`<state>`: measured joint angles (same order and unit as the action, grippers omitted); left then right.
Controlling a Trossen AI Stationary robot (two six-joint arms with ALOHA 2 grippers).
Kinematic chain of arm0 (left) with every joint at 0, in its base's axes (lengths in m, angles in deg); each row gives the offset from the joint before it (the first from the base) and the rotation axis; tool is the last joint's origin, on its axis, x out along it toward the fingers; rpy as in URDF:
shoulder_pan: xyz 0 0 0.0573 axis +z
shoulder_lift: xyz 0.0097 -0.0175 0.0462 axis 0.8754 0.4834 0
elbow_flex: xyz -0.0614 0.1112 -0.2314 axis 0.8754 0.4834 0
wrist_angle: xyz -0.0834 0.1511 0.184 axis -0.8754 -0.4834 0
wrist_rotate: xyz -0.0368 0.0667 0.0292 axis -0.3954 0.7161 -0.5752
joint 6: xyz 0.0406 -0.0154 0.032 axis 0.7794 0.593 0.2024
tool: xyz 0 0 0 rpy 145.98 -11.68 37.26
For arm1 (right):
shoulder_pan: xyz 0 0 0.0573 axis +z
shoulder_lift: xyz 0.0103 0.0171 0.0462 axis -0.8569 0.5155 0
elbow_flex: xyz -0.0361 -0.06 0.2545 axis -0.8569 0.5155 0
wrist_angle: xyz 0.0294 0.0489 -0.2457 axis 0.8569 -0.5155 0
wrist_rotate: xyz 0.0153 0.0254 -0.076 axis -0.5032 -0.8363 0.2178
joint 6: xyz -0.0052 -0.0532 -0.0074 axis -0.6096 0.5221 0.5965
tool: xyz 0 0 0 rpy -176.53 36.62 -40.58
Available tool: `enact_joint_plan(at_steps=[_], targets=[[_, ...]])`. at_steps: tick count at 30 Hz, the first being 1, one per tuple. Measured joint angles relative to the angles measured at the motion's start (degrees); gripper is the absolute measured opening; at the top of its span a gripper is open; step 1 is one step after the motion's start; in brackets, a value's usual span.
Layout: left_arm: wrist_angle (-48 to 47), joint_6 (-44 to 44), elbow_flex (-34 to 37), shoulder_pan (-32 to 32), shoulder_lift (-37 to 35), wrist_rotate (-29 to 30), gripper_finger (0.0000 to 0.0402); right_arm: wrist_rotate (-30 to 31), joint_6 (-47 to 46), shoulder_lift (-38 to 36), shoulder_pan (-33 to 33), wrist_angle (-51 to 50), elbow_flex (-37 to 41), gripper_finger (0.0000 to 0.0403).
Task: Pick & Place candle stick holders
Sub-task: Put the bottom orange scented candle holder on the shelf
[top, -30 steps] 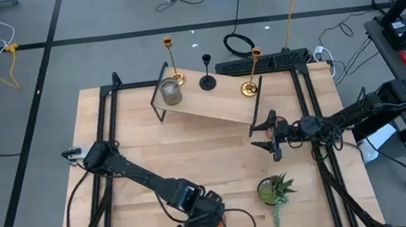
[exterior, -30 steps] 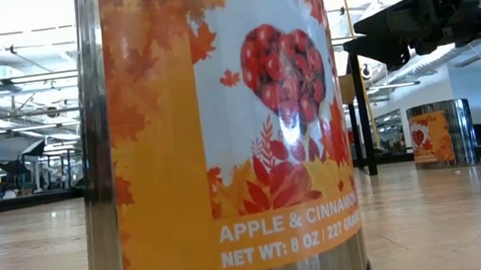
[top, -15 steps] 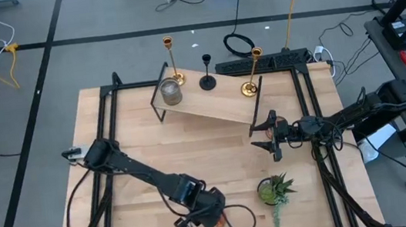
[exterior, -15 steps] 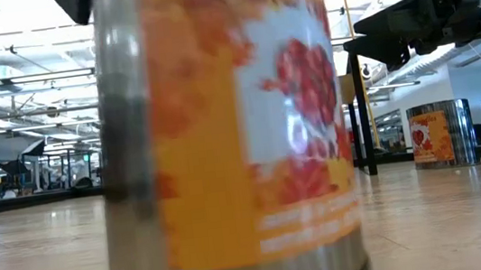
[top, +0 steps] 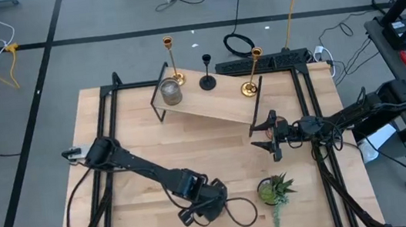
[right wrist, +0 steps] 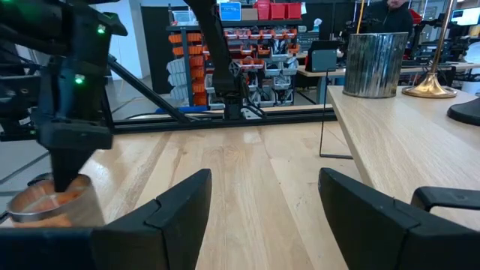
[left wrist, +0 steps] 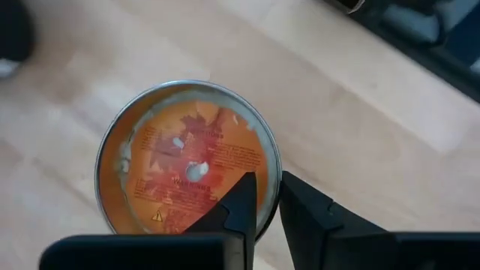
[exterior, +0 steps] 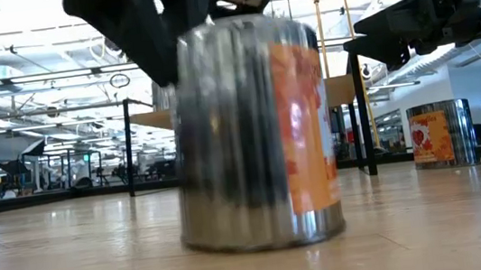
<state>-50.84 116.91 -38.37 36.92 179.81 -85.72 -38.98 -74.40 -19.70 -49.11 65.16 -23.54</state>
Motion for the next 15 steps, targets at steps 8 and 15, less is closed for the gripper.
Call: enact_joint_plan(at_steps=[8, 15], targets=[[-2.03, -0.97, 0.00, 2.50, 0.00, 0.01, 0.0015, 0.00, 0.00, 0.00, 0.01, 0.00, 0.00, 0.0242], [-2.22, -6.67, -0.08, 4.59, -0.01, 4.40, 0.0008, 0.00, 0.01, 0.00, 0.02, 0.00, 0.00, 0.0242]])
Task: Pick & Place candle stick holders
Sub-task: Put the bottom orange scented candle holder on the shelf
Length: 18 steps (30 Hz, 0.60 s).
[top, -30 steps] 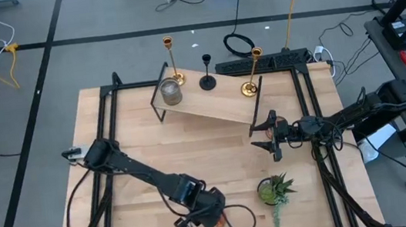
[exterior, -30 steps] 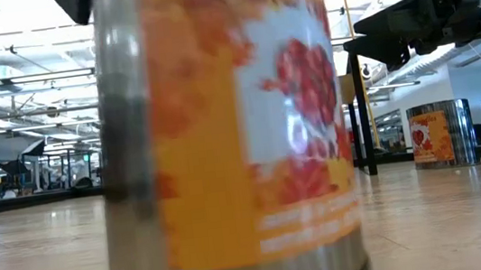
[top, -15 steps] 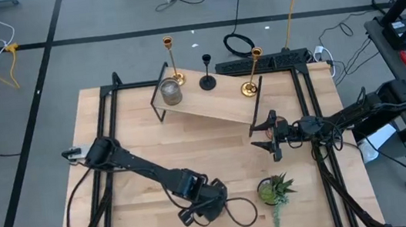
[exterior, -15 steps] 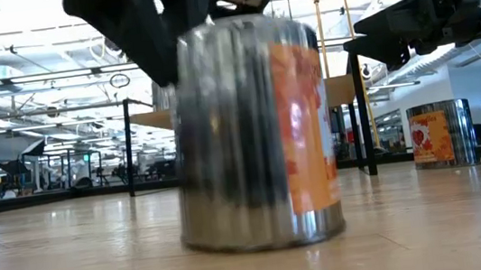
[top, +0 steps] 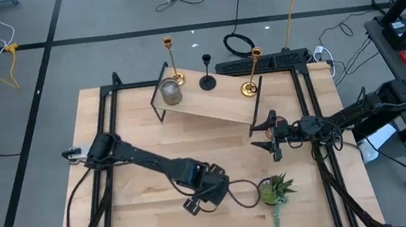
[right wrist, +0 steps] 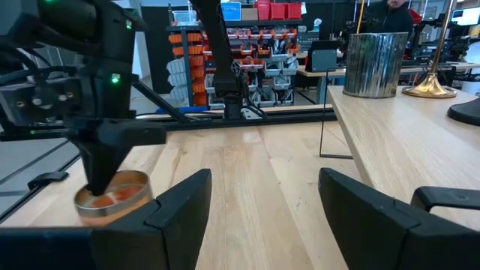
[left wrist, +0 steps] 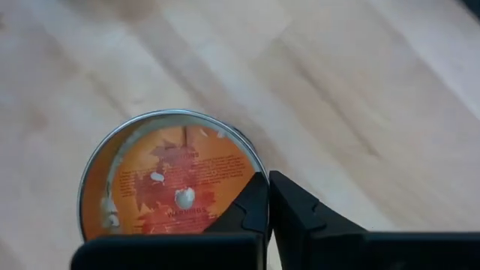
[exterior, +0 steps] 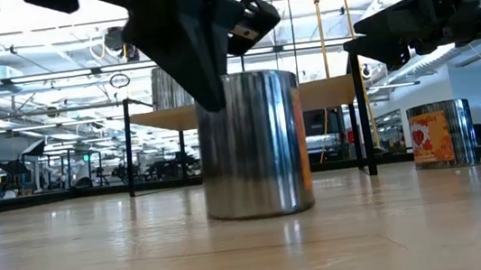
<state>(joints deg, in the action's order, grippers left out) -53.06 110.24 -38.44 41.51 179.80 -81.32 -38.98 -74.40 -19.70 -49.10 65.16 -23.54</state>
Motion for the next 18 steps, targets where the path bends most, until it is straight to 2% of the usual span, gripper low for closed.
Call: enact_joint_plan(at_steps=[9, 13, 18], targets=[[-2.14, 1.67, 0.08, 0.54, -5.33, 8.34, 0.0006, 0.00, -0.01, 0.00, 0.00, -0.01, 0.00, 0.0242], [-4.39, 1.89, 0.08, 0.97, -10.44, 11.56, 0.0006, -0.02, -0.01, 0.00, -0.01, 0.01, 0.00, 0.0242], [-8.26, 3.25, 0.03, 3.77, -18.79, 18.45, 0.0007, 0.00, -0.01, 0.00, -0.01, 0.04, 0.00, 0.0242]])
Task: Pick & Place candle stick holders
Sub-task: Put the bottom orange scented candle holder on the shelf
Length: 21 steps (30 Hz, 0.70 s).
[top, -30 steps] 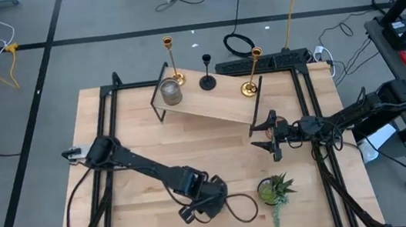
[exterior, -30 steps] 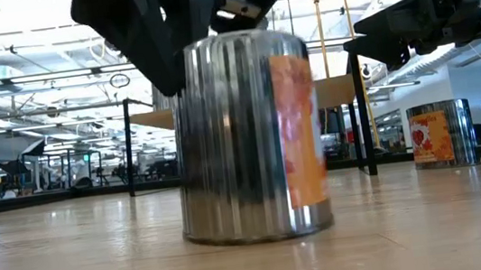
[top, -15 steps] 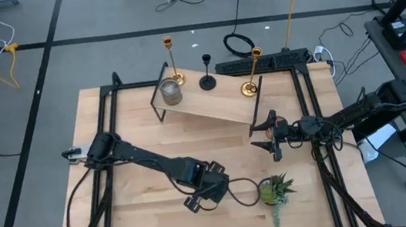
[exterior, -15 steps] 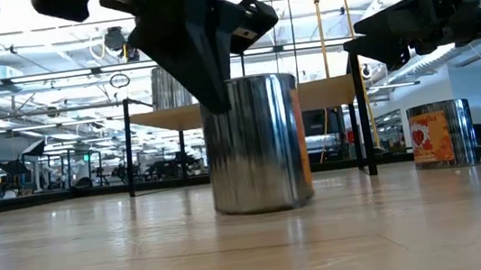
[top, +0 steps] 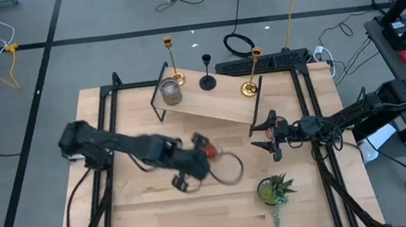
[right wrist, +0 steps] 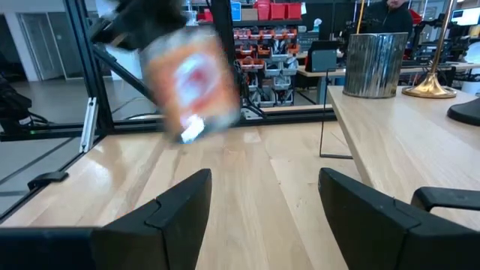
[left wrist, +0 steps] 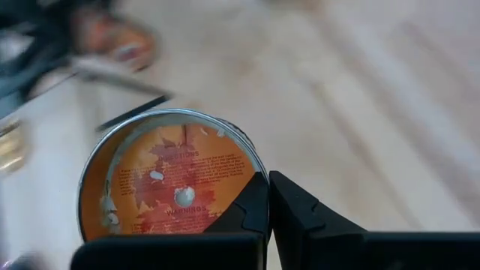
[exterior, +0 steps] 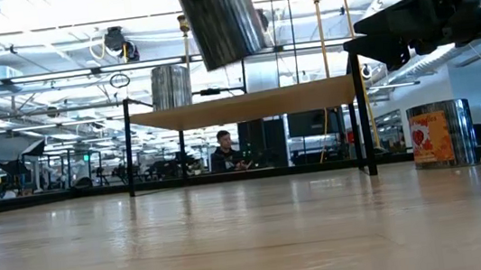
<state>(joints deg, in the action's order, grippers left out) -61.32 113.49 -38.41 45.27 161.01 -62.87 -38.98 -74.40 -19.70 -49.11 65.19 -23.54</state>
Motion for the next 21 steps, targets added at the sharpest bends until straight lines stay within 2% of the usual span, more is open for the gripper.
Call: enact_joint_plan(at_steps=[5, 9, 13, 17, 21], targets=[[-0.63, -0.06, 0.00, 7.67, -5.33, -0.46, 0.0004, 0.00, 0.00, 0.00, 0.00, 0.02, 0.00, 0.0242], [1.97, 1.21, -0.08, 15.21, -5.46, -0.89, 0.0005, 0.00, 0.00, 0.00, 0.01, 0.01, 0.00, 0.0242], [3.33, 2.94, -0.06, 21.72, -3.73, -5.59, 0.0005, 0.00, 0.00, 0.00, 0.01, 0.01, 0.00, 0.0242], [2.77, 3.21, 0.02, 25.63, -3.18, -7.40, 0.0006, 0.00, 0.00, 0.00, -0.01, -0.01, 0.00, 0.0242], [3.26, 0.84, -0.02, 28.79, -3.39, -13.21, 0.0006, 0.00, 0.41, 0.00, 0.01, -0.02, 0.00, 0.0242]])
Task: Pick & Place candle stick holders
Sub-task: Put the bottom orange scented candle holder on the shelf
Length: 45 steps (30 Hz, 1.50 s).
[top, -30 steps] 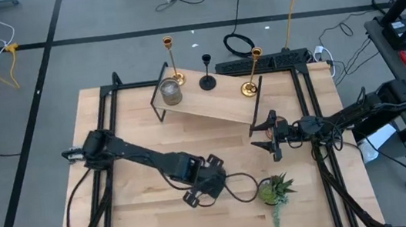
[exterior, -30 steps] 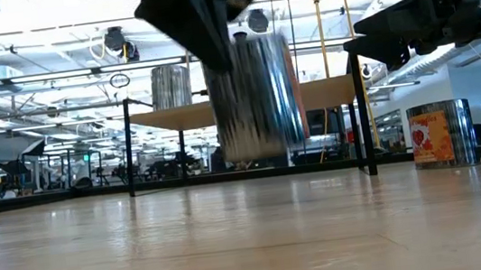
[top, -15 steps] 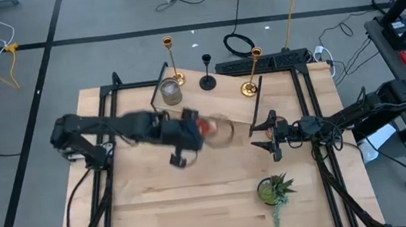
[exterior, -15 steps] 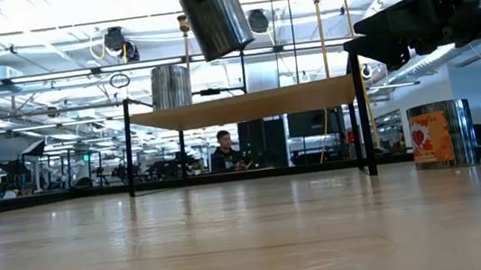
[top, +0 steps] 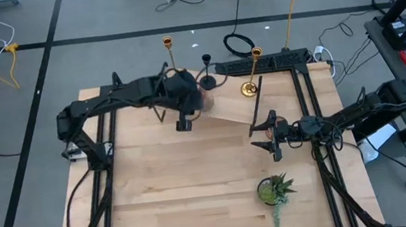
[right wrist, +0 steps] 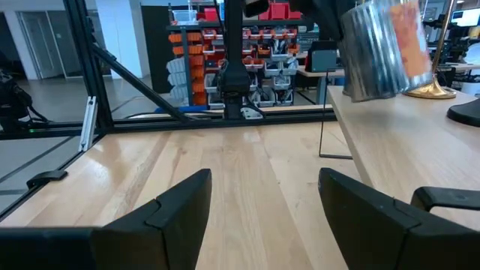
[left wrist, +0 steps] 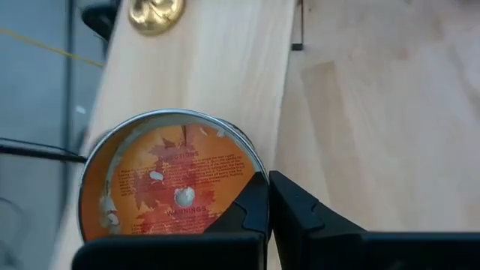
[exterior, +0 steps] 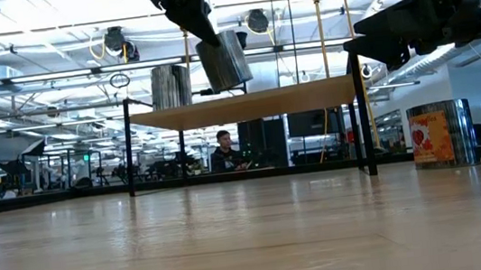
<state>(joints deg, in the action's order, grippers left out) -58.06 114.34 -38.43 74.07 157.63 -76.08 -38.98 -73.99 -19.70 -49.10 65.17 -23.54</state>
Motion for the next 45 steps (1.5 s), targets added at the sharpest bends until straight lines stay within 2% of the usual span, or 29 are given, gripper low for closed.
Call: enact_joint_plan(at_steps=[3, 16, 23, 31, 45], targets=[[-0.21, -0.97, 0.00, 1.18, 0.08, -2.50, 0.0010, 0.00, 0.50, 0.00, 0.00, 0.03, 0.00, 0.0242], [2.57, -3.56, 0.02, 4.07, 1.46, -2.66, 0.0005, 0.00, 1.03, 0.00, 0.00, 0.03, 0.00, 0.0242], [5.45, -3.92, -0.09, 4.35, 3.26, -3.06, 0.0024, 0.00, 0.94, 0.02, 0.00, 0.01, 0.00, 0.0242], [6.63, -3.44, -0.15, 4.69, 4.19, -3.80, 0.0015, 0.00, 0.94, 0.02, -0.02, -0.02, 0.00, 0.0242], [9.23, -3.52, -0.02, 4.59, 4.28, -3.59, 0.0028, 0.00, 1.06, 0.02, -0.01, 0.00, 0.00, 0.0242]])
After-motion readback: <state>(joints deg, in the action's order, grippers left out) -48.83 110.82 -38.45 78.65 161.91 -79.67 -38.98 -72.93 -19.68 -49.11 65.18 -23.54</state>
